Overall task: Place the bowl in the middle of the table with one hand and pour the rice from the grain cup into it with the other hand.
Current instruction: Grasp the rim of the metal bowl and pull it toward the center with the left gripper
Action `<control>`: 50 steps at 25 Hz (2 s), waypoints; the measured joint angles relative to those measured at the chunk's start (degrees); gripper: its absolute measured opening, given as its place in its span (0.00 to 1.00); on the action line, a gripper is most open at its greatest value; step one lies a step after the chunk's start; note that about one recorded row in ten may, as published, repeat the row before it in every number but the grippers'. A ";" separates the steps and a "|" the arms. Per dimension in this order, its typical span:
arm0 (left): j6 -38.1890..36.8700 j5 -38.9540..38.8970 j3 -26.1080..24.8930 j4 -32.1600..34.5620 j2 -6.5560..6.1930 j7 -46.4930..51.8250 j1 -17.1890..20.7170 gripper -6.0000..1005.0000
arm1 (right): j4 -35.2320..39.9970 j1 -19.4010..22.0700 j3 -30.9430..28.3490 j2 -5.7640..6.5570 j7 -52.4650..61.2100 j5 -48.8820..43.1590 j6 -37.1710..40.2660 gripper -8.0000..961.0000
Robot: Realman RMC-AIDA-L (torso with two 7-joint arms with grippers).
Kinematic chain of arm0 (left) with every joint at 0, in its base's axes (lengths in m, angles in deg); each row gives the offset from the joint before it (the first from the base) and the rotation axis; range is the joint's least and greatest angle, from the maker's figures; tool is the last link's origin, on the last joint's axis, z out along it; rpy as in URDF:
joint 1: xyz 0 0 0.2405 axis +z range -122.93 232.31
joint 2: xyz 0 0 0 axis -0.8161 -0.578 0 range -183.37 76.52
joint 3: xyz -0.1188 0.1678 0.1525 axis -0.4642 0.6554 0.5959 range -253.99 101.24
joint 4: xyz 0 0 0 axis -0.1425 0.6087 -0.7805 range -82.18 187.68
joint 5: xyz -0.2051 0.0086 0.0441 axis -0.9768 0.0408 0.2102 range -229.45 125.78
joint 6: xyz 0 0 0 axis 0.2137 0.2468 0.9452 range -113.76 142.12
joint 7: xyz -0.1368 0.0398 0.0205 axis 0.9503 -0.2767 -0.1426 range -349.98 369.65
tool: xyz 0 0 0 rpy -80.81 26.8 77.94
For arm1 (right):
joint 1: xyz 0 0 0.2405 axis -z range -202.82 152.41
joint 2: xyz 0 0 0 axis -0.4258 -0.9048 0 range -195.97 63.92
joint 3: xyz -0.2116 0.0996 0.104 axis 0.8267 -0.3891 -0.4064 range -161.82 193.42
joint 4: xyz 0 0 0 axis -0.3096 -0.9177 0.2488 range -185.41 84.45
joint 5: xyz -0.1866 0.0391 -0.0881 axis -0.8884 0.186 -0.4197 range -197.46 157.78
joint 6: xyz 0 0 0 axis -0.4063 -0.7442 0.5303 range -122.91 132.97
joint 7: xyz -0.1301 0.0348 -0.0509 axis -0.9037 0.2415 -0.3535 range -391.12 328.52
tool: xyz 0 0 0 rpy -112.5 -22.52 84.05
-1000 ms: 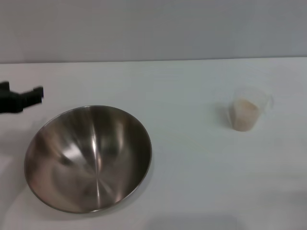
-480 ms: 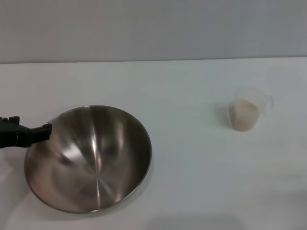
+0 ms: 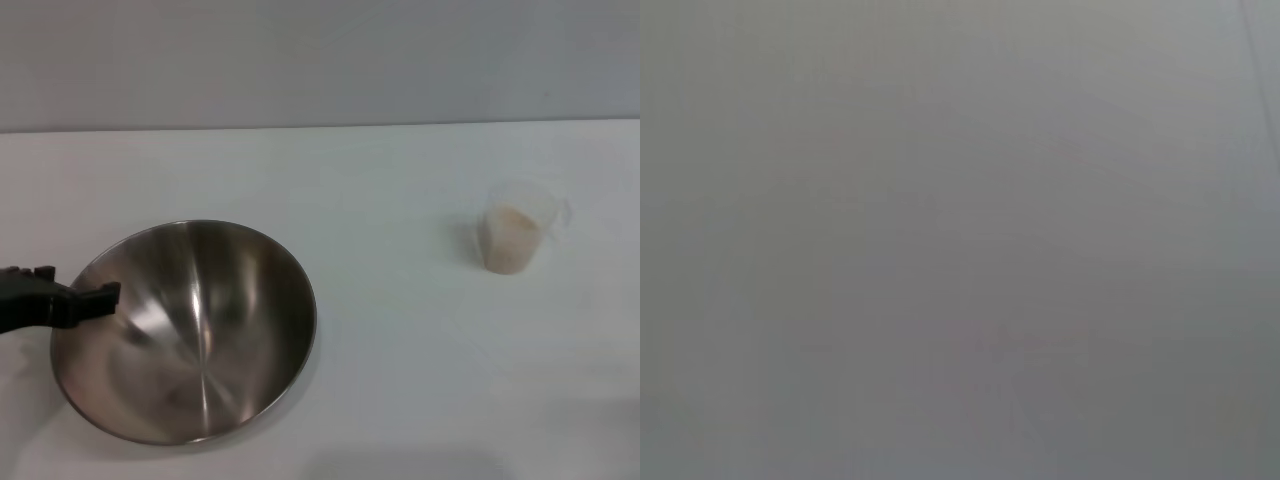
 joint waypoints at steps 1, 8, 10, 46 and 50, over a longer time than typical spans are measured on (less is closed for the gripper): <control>0.01 0.21 0.27 0.22 0.00 -0.02 -0.11 0.81 | 0.00 -0.02 0.00 0.00 0.00 0.00 0.00 0.86; 0.02 3.44 1.41 2.72 0.11 0.40 -1.90 0.81 | 0.00 -0.25 0.00 0.00 0.00 0.00 -0.01 0.86; -0.02 3.57 1.48 3.49 0.14 0.42 -2.44 0.81 | 0.00 -0.25 0.00 0.00 0.00 0.00 -0.01 0.86; 3.46 2.16 -1.10 8.94 0.10 1.09 -8.49 0.06 | 0.15 -0.52 0.61 0.09 -0.38 0.00 -0.11 0.86; 4.84 -0.86 -3.44 9.71 -0.02 1.14 -9.32 0.06 | 0.10 -0.52 0.61 0.09 -0.21 0.00 -0.10 0.86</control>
